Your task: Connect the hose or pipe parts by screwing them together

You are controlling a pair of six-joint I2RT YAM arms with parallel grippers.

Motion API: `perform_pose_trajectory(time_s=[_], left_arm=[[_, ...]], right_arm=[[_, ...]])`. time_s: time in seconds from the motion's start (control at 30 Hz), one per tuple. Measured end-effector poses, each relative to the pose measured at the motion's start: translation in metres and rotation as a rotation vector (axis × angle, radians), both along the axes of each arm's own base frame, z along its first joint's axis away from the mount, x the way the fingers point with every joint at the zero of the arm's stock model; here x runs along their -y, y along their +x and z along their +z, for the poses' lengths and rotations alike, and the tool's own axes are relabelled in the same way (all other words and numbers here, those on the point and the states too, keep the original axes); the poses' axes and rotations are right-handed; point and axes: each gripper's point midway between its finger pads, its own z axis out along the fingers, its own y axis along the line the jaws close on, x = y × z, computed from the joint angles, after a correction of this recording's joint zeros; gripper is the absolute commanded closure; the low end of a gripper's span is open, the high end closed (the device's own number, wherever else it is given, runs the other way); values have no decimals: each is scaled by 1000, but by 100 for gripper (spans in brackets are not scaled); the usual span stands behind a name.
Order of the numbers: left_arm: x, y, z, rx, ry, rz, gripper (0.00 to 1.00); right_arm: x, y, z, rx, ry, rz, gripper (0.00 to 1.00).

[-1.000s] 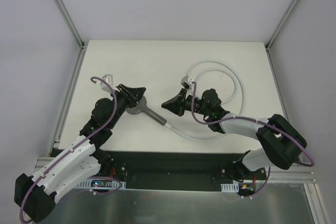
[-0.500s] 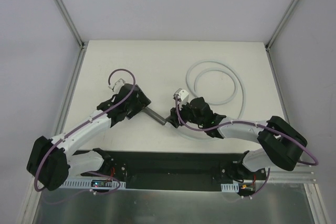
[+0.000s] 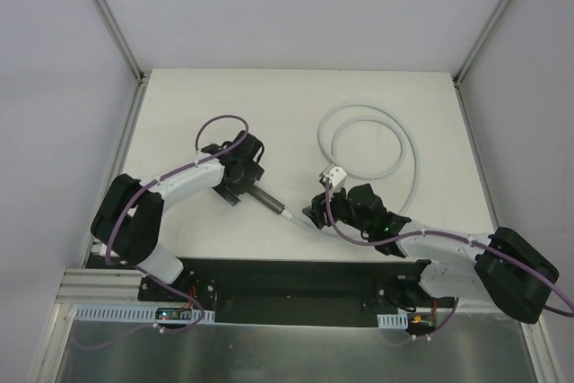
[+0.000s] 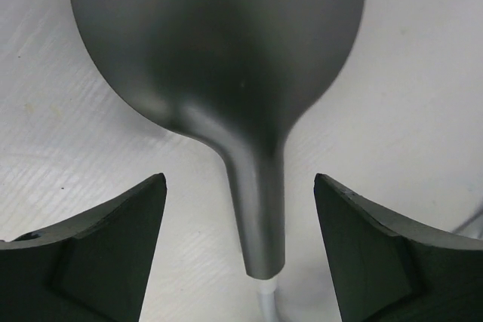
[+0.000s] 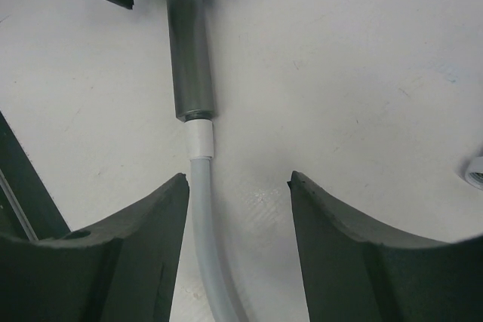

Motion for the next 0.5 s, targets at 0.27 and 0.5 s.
perform_pose_trajectory(time_s=[0.27,0.5], left_arm=[[-1,-4,-33,-119,48,85,56],[4,-2,-37,-118,38,119,100]], right_arm=[[6,-1,7,43,9,-2,41],[5,-1,6,73,-15,27,18]])
